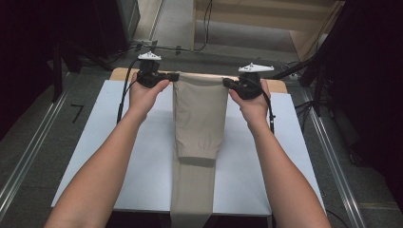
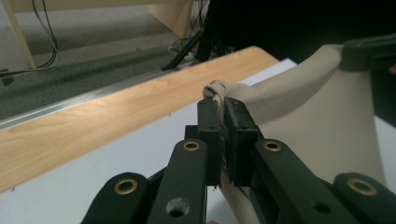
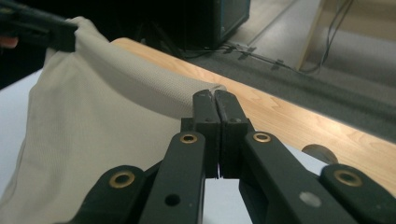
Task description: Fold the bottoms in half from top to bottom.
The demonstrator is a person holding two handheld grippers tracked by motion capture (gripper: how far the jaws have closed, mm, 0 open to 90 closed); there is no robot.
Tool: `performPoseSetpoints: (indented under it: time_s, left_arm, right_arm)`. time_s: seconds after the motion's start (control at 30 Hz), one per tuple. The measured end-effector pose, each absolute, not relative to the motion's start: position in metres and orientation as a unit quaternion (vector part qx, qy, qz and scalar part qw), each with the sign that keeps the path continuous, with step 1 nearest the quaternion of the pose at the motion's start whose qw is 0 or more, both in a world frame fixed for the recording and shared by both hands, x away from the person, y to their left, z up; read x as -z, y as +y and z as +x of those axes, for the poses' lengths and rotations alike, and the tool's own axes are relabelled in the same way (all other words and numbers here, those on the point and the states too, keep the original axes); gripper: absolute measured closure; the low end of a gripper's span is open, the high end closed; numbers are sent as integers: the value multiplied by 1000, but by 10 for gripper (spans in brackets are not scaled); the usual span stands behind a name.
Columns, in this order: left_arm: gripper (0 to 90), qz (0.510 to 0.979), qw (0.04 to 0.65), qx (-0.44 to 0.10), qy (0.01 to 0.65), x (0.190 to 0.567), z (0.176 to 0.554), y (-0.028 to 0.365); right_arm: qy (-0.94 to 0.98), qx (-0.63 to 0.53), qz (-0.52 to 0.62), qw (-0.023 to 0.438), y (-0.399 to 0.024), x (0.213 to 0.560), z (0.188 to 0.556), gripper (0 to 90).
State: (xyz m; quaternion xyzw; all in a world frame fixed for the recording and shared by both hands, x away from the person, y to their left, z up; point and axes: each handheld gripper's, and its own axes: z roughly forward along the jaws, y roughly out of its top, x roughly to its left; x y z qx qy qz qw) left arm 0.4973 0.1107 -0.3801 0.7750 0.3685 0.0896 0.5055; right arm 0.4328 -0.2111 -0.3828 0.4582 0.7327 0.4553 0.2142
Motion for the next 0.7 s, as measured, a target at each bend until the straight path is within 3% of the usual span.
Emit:
performPoseSetpoints:
  time_s: [0.07, 0.13, 0.2, 0.23, 0.5, 0.7]
  left_arm:
    - [810, 760, 504, -94, 398, 383, 505, 109]
    - [460, 751, 482, -133, 430, 385, 508, 109]
    - [202, 743, 479, -111, 454, 387, 510, 114]
    - [167, 745, 485, -101, 447, 389, 507, 115]
    - [149, 756, 509, -72, 404, 402, 472, 124]
    - [195, 774, 511, -58, 370, 421, 432, 123]
  right_arm:
    - [721, -462, 479, 195, -215, 385, 446, 807]
    - [704, -461, 506, 188, -220, 386, 458, 501]
    - [689, -458, 531, 179, -227, 384, 461, 397]
    - [686, -457, 537, 177, -230, 384, 461, 360]
    - [700, -452, 530, 156, -244, 408, 427, 360]
    - [725, -449, 504, 139, -233, 426, 390, 391]
